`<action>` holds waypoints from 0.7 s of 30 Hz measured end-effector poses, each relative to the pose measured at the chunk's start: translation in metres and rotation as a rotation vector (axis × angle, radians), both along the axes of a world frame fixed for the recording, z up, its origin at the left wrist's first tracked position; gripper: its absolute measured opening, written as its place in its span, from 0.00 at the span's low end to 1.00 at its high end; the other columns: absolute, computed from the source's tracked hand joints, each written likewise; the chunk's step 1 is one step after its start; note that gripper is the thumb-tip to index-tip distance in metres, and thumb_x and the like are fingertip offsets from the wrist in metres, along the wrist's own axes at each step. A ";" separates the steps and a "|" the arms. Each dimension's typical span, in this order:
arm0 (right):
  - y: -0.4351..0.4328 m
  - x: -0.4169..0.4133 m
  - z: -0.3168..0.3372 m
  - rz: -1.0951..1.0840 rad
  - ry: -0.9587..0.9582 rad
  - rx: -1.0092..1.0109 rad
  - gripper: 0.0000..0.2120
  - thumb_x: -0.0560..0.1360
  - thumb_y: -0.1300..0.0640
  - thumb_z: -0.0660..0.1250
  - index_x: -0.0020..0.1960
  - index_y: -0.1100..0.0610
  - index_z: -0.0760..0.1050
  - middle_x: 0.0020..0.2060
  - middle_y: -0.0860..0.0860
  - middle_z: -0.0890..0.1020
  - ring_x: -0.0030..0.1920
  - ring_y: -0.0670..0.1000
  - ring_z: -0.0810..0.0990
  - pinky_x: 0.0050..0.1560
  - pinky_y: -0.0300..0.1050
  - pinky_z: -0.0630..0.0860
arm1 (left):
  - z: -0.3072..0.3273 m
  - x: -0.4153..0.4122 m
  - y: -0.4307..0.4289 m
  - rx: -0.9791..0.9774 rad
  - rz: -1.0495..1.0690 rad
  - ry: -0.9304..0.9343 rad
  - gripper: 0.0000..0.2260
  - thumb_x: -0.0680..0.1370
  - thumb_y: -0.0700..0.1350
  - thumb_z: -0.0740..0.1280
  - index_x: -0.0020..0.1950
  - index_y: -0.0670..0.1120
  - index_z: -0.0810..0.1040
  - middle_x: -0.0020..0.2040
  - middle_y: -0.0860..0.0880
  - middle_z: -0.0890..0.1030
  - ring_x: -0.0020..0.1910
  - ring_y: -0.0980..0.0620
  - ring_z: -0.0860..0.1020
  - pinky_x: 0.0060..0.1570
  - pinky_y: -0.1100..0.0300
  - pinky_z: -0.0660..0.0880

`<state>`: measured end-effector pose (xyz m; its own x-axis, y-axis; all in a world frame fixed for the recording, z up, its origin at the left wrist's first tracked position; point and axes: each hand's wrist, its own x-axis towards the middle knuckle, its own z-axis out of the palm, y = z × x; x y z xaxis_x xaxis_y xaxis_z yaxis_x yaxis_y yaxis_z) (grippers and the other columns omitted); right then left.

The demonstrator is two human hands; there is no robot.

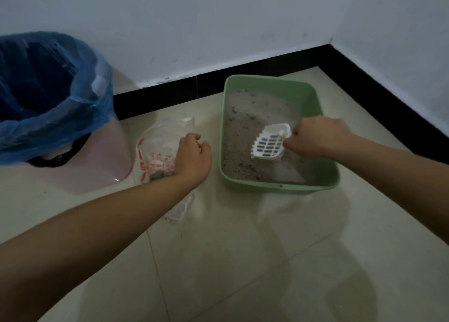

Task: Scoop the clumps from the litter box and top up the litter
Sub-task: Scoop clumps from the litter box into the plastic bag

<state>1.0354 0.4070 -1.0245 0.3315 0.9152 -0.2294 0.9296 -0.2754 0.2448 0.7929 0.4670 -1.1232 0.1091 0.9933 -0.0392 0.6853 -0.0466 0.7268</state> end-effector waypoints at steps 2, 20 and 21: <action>-0.010 0.012 -0.004 -0.086 0.080 -0.151 0.19 0.76 0.37 0.61 0.45 0.53 0.74 0.37 0.50 0.76 0.39 0.53 0.76 0.38 0.43 0.69 | -0.002 0.024 0.002 -0.128 -0.015 0.001 0.19 0.83 0.50 0.55 0.66 0.39 0.70 0.62 0.40 0.74 0.59 0.40 0.74 0.56 0.53 0.70; -0.008 0.033 -0.055 -0.173 0.608 -0.491 0.20 0.79 0.39 0.61 0.37 0.53 0.74 0.31 0.53 0.74 0.26 0.51 0.69 0.26 0.42 0.67 | -0.036 0.059 -0.001 -0.113 0.030 -0.055 0.16 0.85 0.51 0.48 0.47 0.42 0.67 0.35 0.51 0.68 0.36 0.50 0.68 0.39 0.56 0.61; -0.013 0.028 -0.061 -0.035 0.473 -0.413 0.23 0.80 0.38 0.59 0.35 0.54 0.74 0.33 0.55 0.75 0.32 0.54 0.72 0.32 0.45 0.70 | -0.038 0.059 0.000 -0.111 0.033 -0.068 0.16 0.85 0.50 0.48 0.47 0.42 0.67 0.35 0.50 0.68 0.35 0.51 0.68 0.39 0.56 0.60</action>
<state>1.0637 0.3943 -1.0851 0.1357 0.7099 -0.6911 0.9555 -0.2781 -0.0980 0.8516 0.4665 -1.1609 0.0829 0.9863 -0.1424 0.6340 0.0581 0.7712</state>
